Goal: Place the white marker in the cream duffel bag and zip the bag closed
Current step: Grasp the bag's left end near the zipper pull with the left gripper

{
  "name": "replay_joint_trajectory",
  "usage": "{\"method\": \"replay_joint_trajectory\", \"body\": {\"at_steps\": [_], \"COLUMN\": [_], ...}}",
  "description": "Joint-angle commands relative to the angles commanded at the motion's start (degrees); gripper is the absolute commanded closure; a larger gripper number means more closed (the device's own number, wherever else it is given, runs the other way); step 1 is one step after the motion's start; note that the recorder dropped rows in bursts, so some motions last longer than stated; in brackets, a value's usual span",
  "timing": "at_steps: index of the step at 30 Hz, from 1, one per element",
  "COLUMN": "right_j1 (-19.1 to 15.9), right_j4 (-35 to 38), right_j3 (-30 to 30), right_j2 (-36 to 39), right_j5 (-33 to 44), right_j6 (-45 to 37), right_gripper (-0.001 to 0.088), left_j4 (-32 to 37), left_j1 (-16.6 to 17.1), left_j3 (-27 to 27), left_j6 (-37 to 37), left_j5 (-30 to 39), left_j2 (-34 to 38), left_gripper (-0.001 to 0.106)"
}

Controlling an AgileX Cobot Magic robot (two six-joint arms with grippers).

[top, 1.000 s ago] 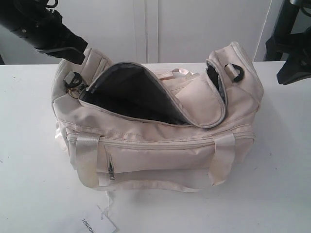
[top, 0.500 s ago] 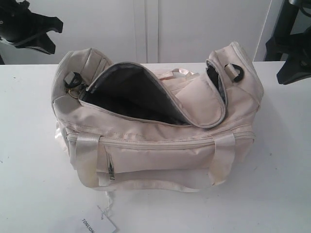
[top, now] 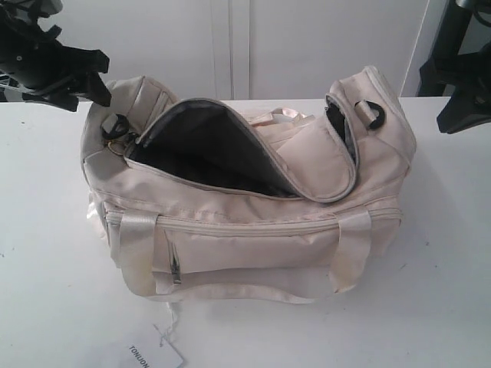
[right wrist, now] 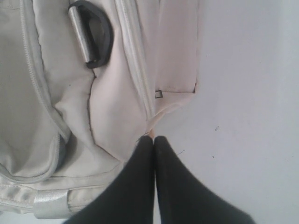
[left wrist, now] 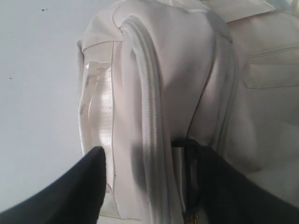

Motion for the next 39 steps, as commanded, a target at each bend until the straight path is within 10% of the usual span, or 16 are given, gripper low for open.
{"method": "replay_joint_trajectory", "body": {"at_steps": [6,14,39], "right_j1": [0.0,0.0,5.27], "right_j4": [0.27,5.6,30.5], "right_j3": [0.0,0.0,0.0], "right_j2": [0.0,0.0,0.0], "right_j5": [-0.69,-1.32,-2.88], "right_j6": [0.0,-3.94,-30.47], "right_gripper": [0.0868,0.0868,0.0868], "left_j4": [-2.98,-6.47,-29.69], "left_j1": [0.0,0.0,6.42], "left_j3": [0.0,0.0,0.0], "left_j6": [0.16,5.85,15.24], "left_j5": [0.39,0.39,7.66], "left_j2": [1.96,1.96,1.96], "left_gripper": [0.052,0.105,0.105]}}
